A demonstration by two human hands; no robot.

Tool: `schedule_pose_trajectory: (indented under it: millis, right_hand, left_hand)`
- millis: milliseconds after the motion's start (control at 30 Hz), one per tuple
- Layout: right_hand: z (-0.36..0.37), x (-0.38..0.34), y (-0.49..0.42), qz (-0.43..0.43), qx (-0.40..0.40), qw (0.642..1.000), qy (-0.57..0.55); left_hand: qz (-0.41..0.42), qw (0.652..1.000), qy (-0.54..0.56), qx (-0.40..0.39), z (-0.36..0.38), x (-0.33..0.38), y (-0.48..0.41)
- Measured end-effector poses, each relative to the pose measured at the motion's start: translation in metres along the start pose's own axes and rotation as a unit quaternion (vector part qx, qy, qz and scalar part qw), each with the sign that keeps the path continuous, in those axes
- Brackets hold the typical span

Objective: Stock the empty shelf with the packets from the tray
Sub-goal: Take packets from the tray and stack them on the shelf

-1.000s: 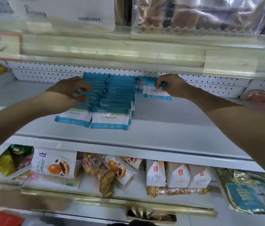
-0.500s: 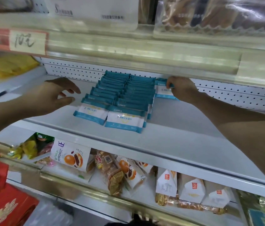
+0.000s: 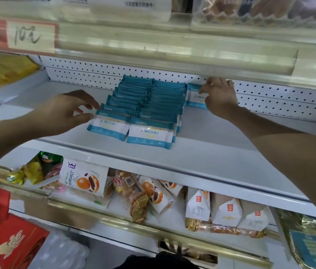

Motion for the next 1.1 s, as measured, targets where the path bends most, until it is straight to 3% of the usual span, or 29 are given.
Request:
schedule_pose_trajectory:
  millis: [233, 367, 533, 700, 833, 1100]
  right_hand:
    - [-0.045, -0.09, -0.022, 0.017, 0.072, 0.994, -0.081]
    - [-0.067, -0.205, -0.045, -0.106, 0.022, 0.98, -0.166]
    - [-0.071, -0.373, -0.061, -0.269, -0.057, 0.933, -0.231]
    - [-0.051, -0.526, -0.051, -0.358, -0.116, 0.892, -0.251]
    - [-0.036, -0.65, -0.017, -0.442, -0.162, 0.839, -0.273]
    - [0.021, -0.816, 0.073, -0.517, -0.295, 0.749, -0.291]
  left_hand:
    - [-0.004, 1.0, 0.027, -0.005, -0.012, -0.051, 0.039]
    - [-0.052, 0.998, 0.029, 0.018, -0.031, -0.1, 0.075]
    - [-0.132, 0.99, 0.014, 0.038, -0.06, -0.174, 0.154]
    - [-0.245, 0.969, -0.007, 0.044, -0.092, -0.256, 0.275]
    - [-0.337, 0.939, -0.033, 0.059, -0.101, -0.31, 0.386]
    - [-0.484, 0.875, -0.021, 0.019, -0.076, -0.352, 0.557]
Point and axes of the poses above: each hand's wrist, its own y-axis away from the middle knuckle, its own z-axis out of the palm, x = y × z, the point moved 9 cm from there along -y, towards the middle knuckle, and after that the axes turned 7 degrees about -z, right-handed, at the moved point
